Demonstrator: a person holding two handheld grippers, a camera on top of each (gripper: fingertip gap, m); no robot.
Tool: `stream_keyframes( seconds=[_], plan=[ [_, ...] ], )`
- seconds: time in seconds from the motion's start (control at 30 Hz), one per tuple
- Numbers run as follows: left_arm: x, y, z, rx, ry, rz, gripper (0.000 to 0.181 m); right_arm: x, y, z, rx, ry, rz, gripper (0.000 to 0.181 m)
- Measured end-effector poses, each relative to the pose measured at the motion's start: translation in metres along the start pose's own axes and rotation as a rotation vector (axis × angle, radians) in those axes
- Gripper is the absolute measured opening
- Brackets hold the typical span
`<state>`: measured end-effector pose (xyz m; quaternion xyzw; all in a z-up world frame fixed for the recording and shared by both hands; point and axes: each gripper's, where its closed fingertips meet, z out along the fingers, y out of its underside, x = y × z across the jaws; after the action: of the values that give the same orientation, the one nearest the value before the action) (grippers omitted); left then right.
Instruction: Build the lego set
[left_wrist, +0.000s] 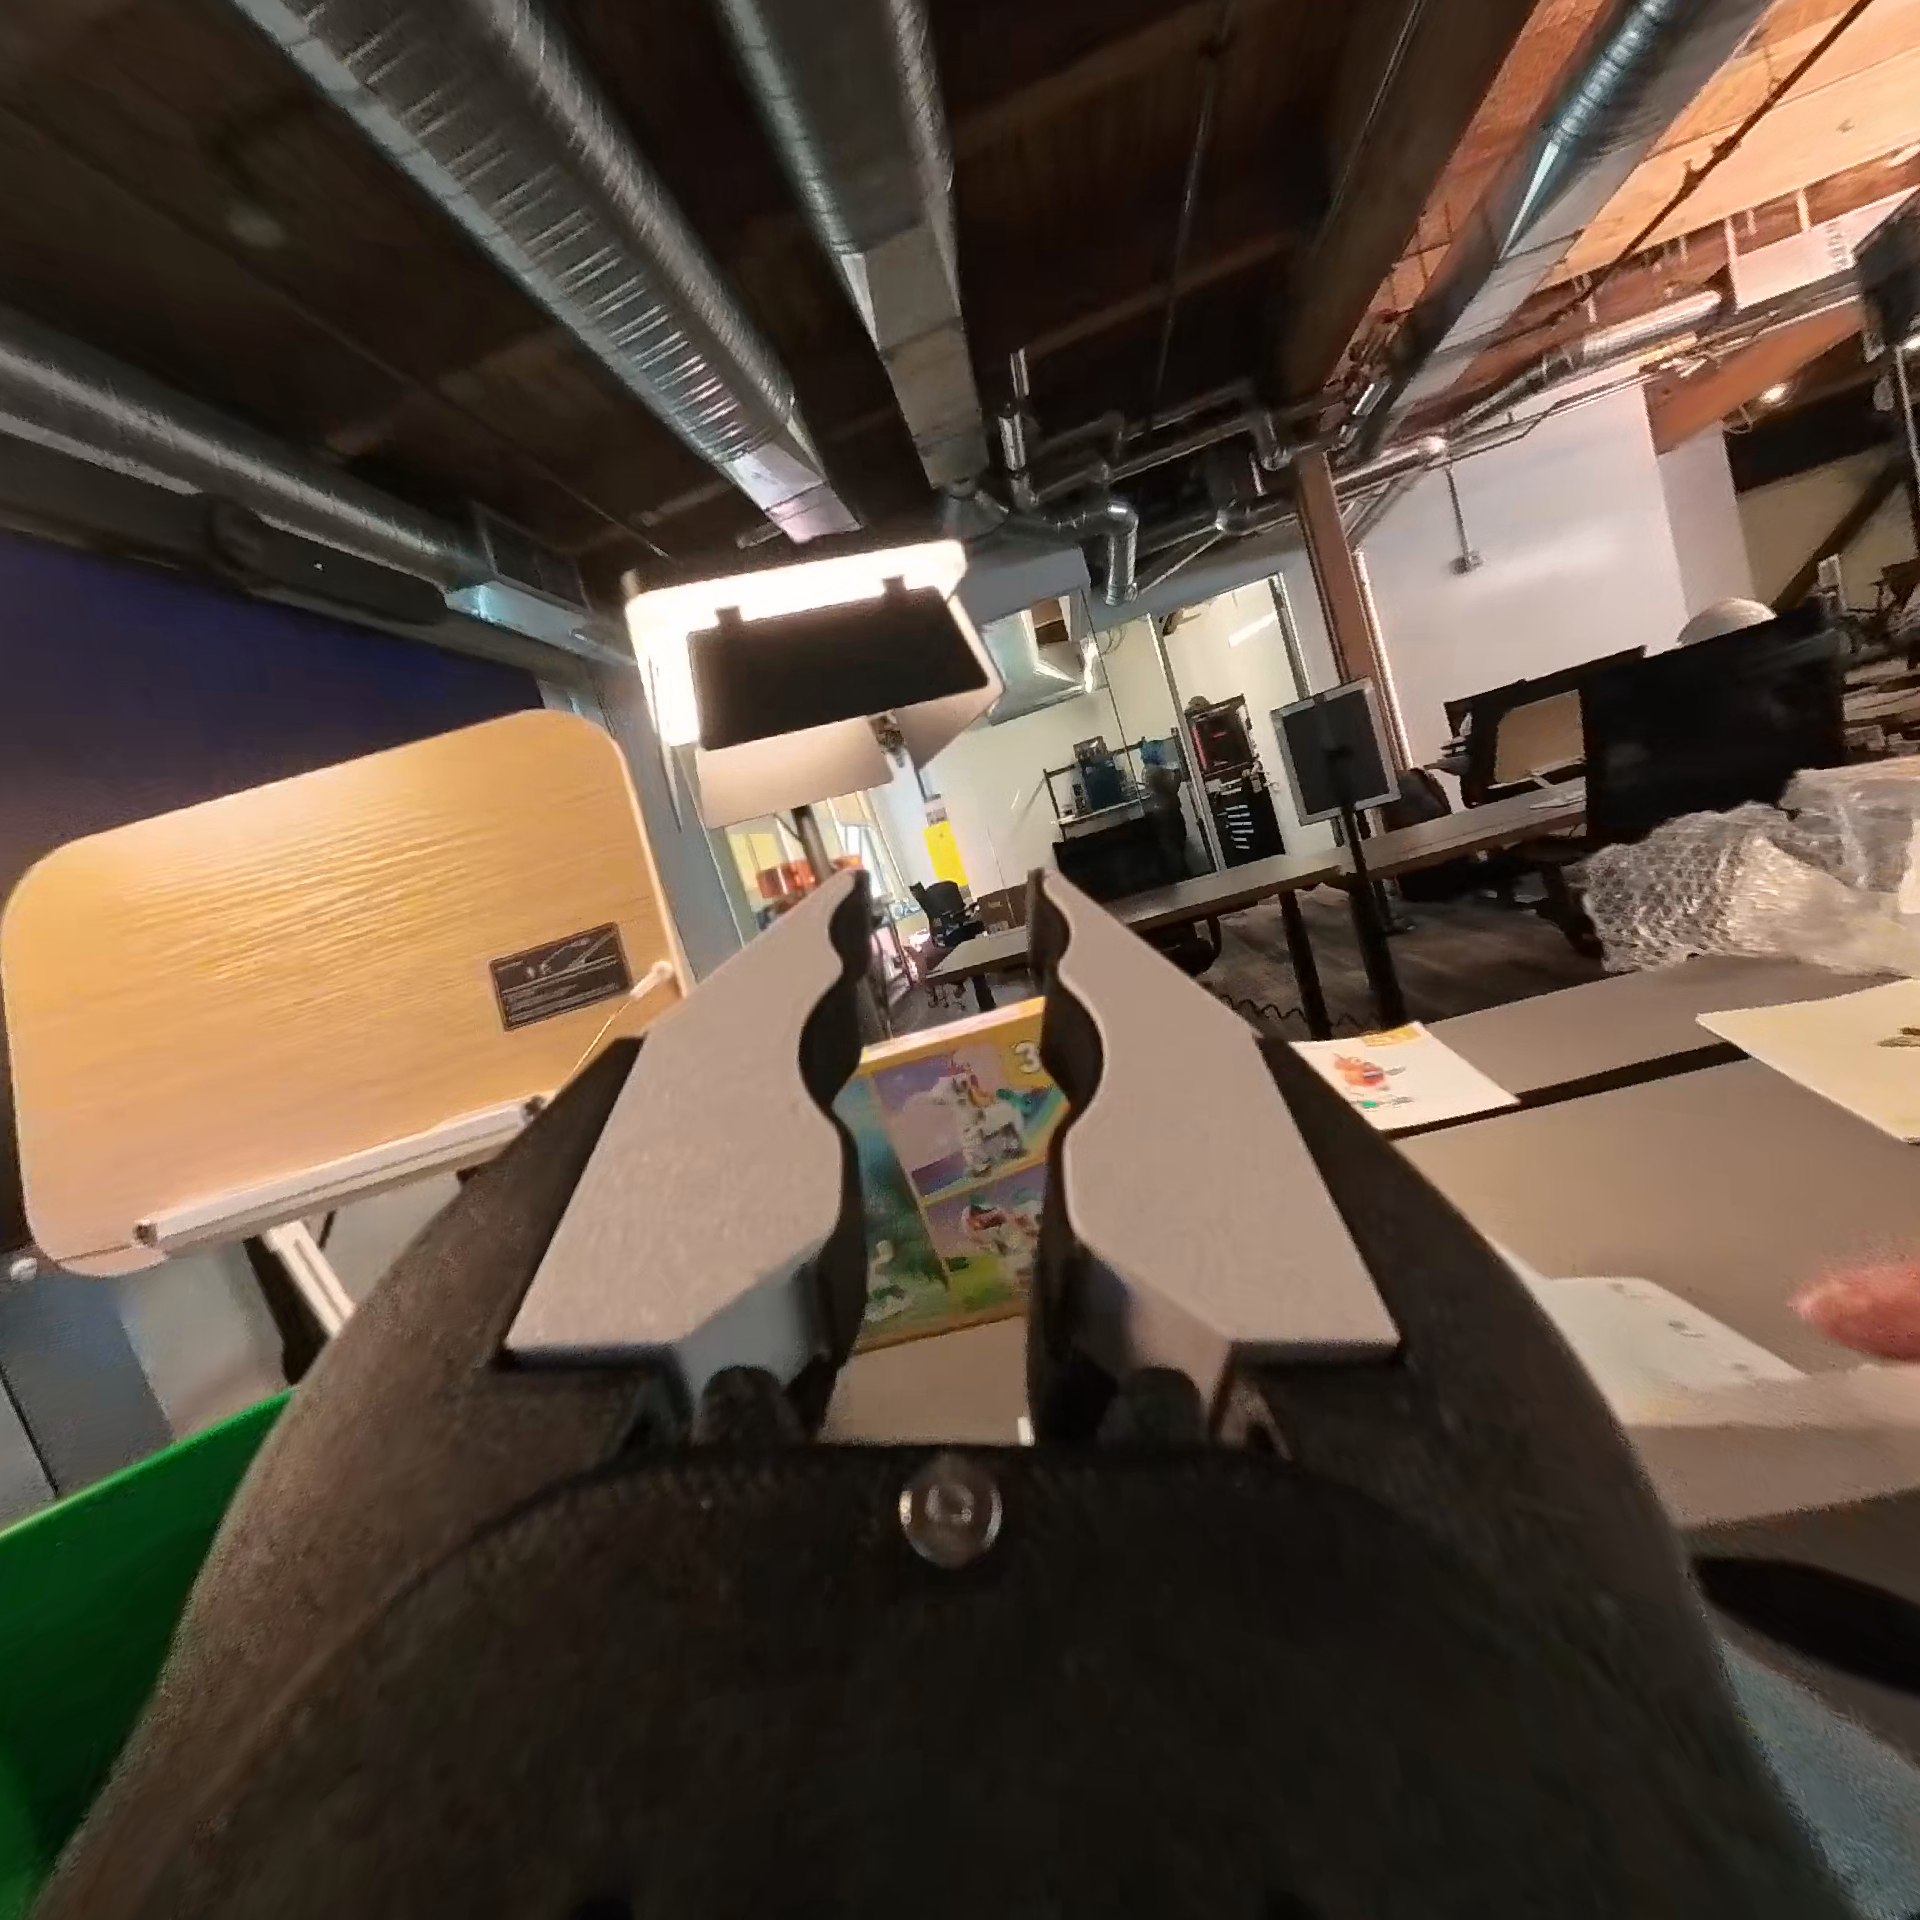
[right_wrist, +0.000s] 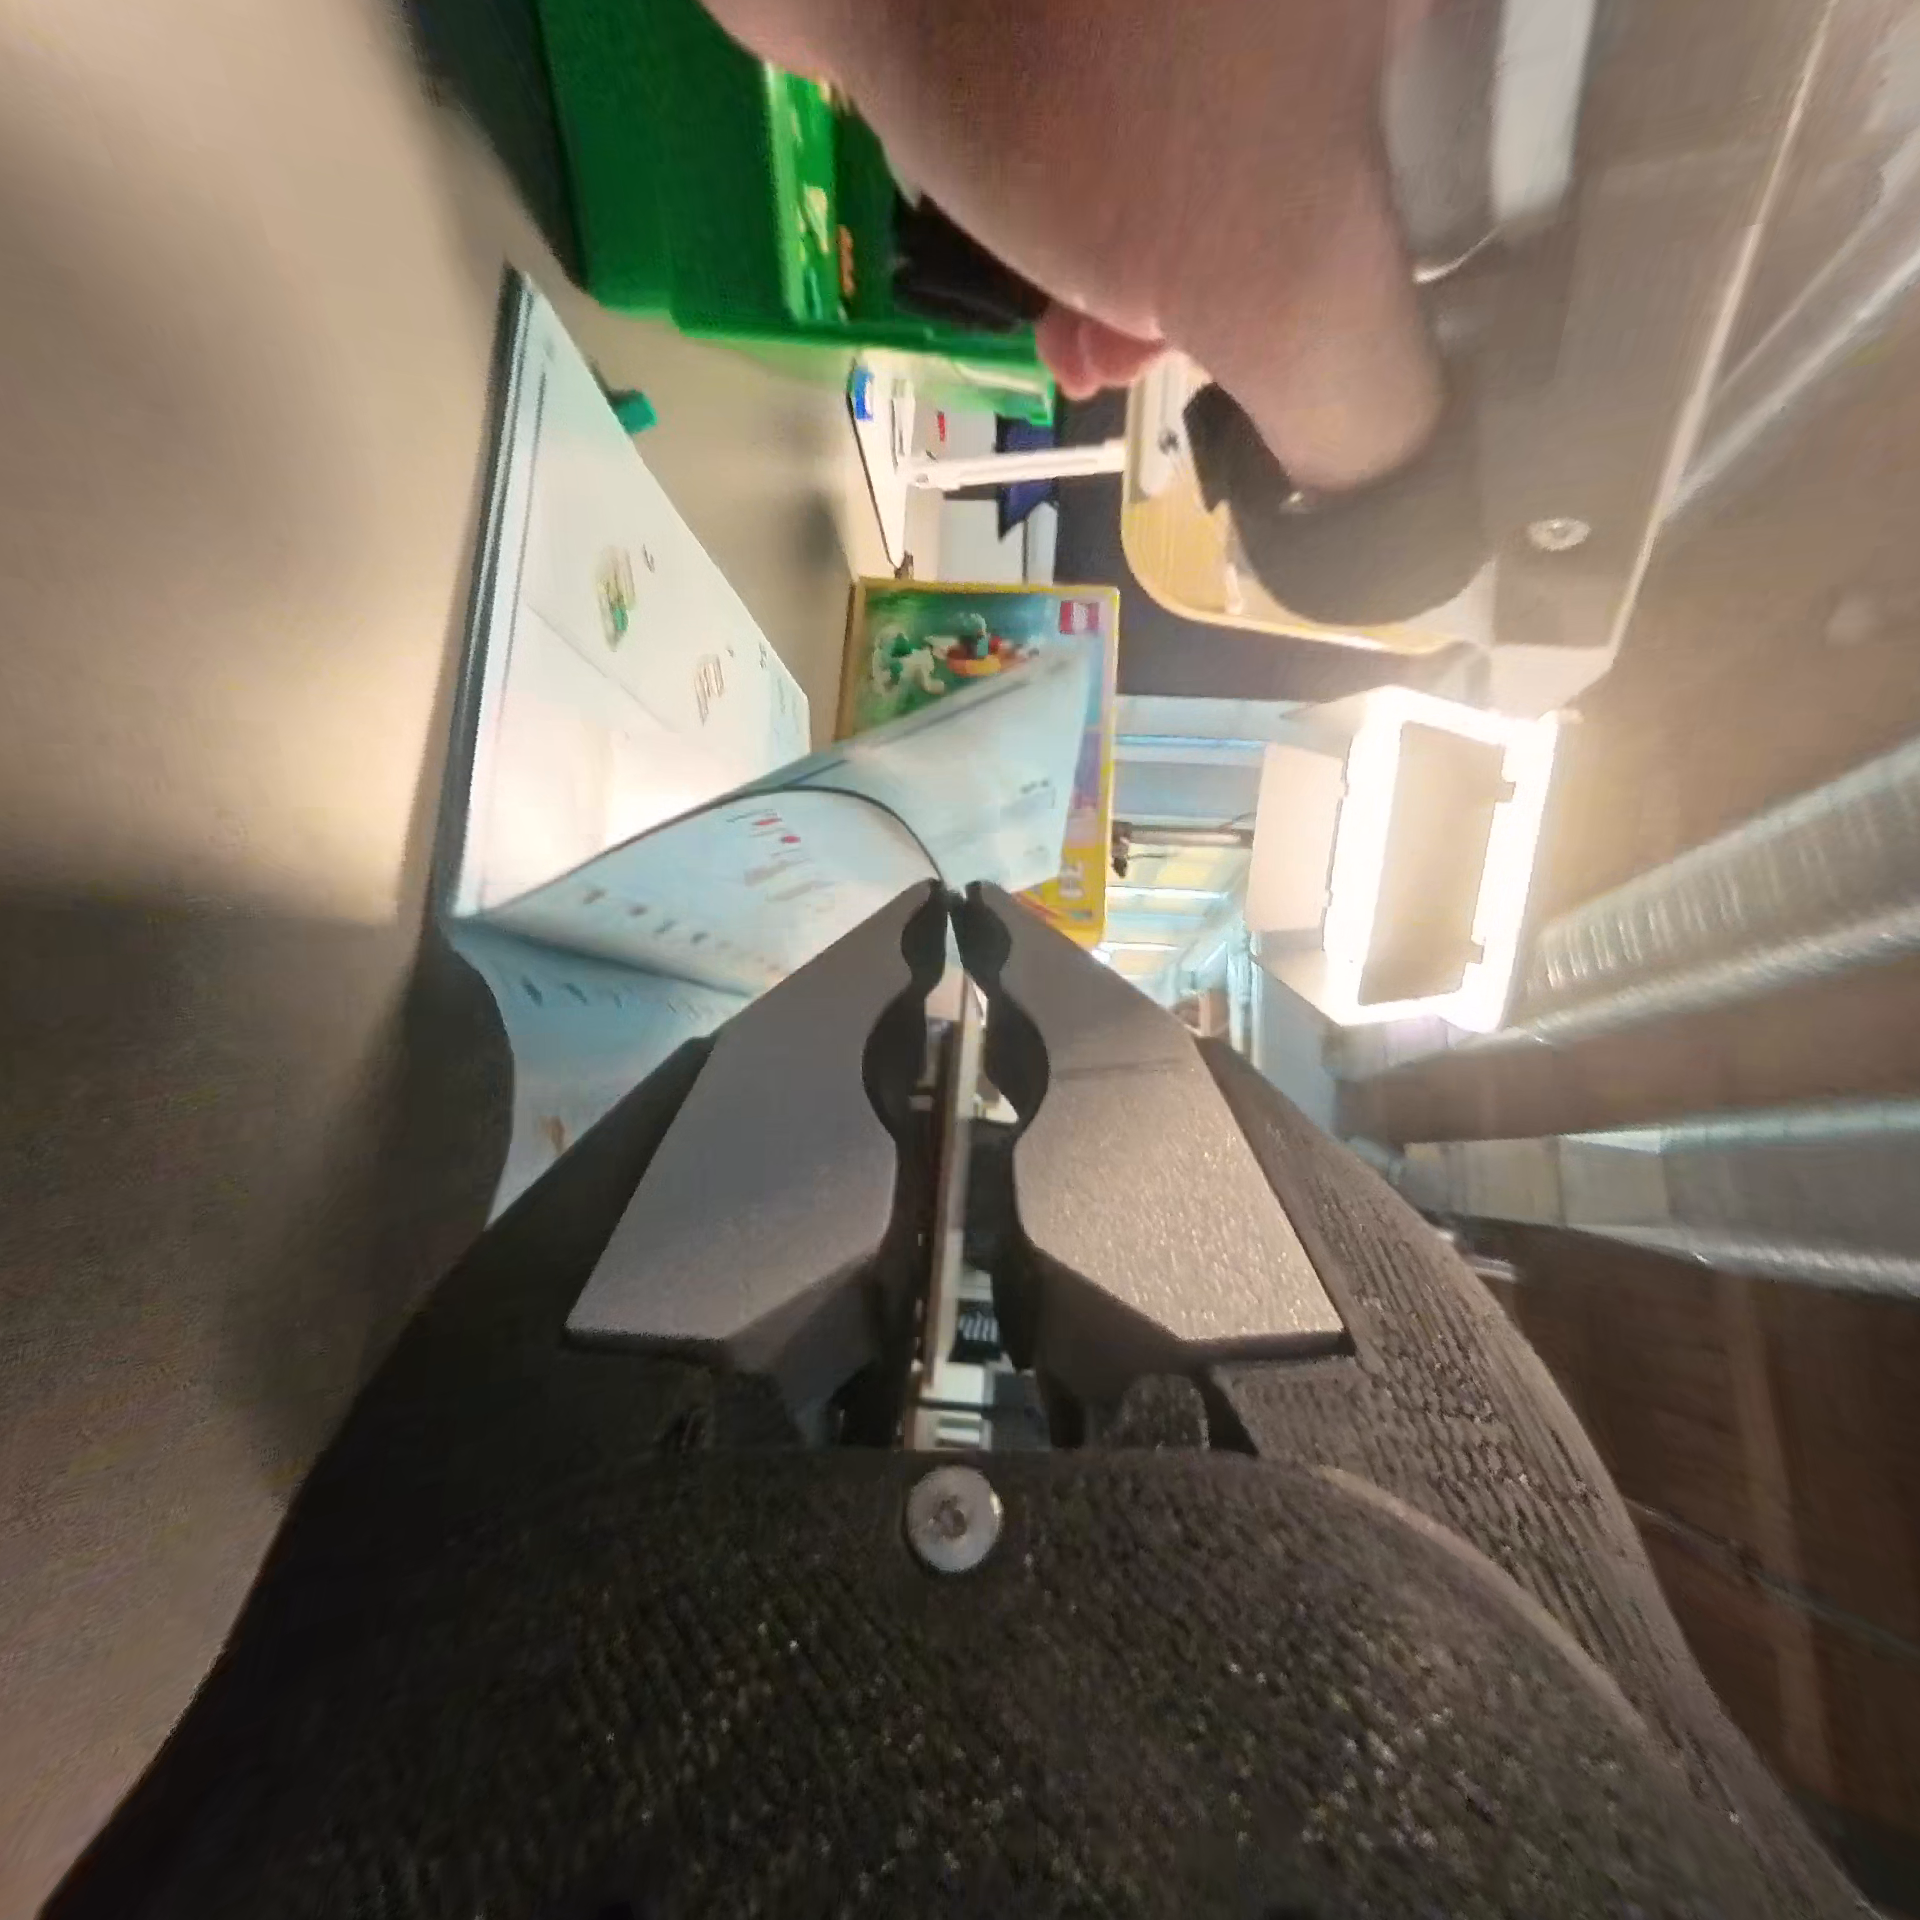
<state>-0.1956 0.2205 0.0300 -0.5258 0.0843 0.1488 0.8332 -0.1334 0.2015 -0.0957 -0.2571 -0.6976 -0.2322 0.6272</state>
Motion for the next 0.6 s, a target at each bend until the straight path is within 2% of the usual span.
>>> stream_keyframes(
  seconds=[0.03,0.13,0.23,0.43,0.6],
  plan=[
    [-0.003,0.002,0.001,-0.008,0.0,-0.013,0.028,-0.003,-0.005,0.004,0.009,-0.017,0.006,0.003],
    [-0.011,0.006,0.001,-0.041,-0.035,-0.037,0.008,-0.013,-0.014,0.015,0.014,-0.075,0.006,0.004],
    [-0.011,0.005,0.001,-0.043,-0.031,-0.069,0.0,-0.023,-0.012,0.019,-0.016,-0.121,0.011,0.005],
    [-0.03,0.008,0.001,-0.044,-0.084,-0.107,0.0,-0.027,0.006,0.005,-0.073,-0.145,0.044,0.005],
    [-0.057,0.022,0.0,-0.069,-0.137,-0.243,0.0,-0.032,0.026,-0.013,-0.116,-0.151,0.062,0.003]
  ],
)
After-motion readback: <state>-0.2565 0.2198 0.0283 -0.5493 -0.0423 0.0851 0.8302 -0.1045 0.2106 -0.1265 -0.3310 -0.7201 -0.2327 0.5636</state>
